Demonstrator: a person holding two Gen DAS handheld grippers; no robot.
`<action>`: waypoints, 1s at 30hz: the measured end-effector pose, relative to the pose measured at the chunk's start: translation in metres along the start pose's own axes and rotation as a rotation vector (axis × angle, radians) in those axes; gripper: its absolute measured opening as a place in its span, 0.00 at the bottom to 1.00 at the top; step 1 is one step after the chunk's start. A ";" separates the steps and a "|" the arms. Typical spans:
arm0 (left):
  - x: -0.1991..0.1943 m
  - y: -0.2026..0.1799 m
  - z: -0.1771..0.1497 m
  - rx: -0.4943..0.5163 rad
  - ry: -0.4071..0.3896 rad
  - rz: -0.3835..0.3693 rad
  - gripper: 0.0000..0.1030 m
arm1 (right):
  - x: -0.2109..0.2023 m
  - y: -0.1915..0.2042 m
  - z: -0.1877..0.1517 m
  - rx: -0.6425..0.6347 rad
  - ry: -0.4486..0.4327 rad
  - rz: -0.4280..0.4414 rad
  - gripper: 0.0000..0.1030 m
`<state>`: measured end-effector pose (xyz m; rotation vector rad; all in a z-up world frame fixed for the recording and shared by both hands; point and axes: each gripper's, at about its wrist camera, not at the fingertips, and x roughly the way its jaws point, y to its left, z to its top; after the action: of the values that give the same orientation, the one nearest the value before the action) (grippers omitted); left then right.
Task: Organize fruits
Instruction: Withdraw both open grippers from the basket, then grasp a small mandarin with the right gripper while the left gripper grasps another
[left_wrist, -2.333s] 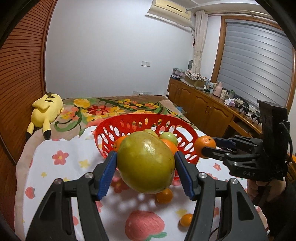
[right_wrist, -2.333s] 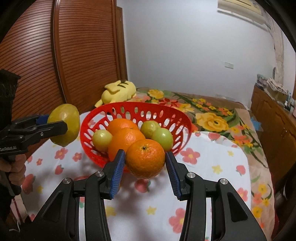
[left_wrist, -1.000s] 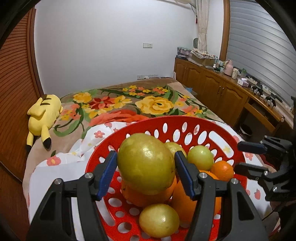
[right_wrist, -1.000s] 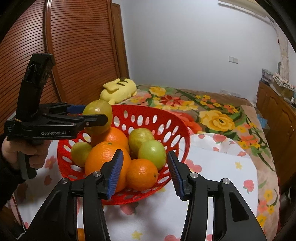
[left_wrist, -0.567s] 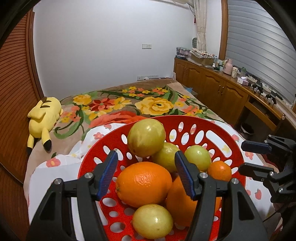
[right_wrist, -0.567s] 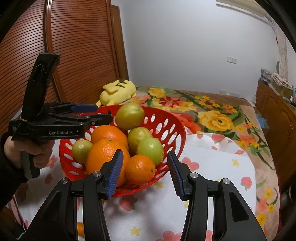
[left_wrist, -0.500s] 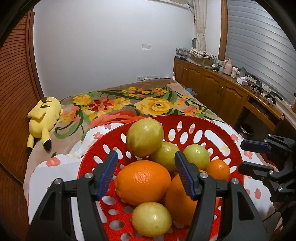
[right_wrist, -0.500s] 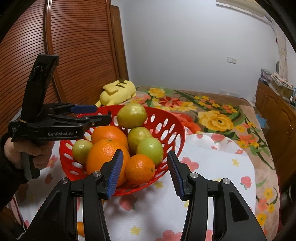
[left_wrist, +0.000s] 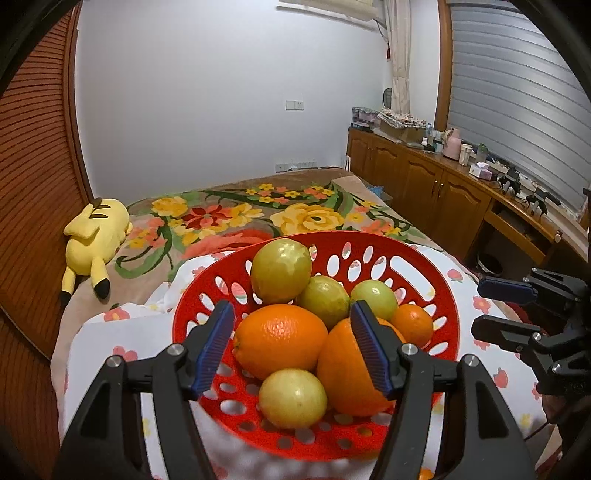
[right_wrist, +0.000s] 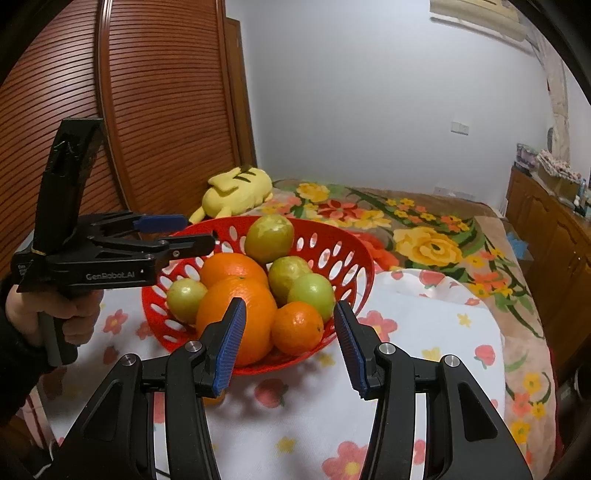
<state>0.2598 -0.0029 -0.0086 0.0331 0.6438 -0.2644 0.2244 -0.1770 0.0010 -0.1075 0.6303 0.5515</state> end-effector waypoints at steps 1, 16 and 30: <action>-0.002 0.000 -0.002 0.000 -0.004 0.002 0.66 | -0.002 0.001 -0.002 0.006 -0.001 -0.001 0.49; -0.041 -0.001 -0.042 0.006 -0.052 -0.027 0.71 | -0.026 0.029 -0.037 0.061 0.020 -0.028 0.49; -0.029 0.010 -0.093 0.005 -0.046 -0.040 0.77 | -0.020 0.057 -0.072 0.132 0.082 -0.076 0.55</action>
<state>0.1853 0.0243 -0.0659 0.0190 0.5985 -0.3050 0.1436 -0.1559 -0.0416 -0.0295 0.7383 0.4328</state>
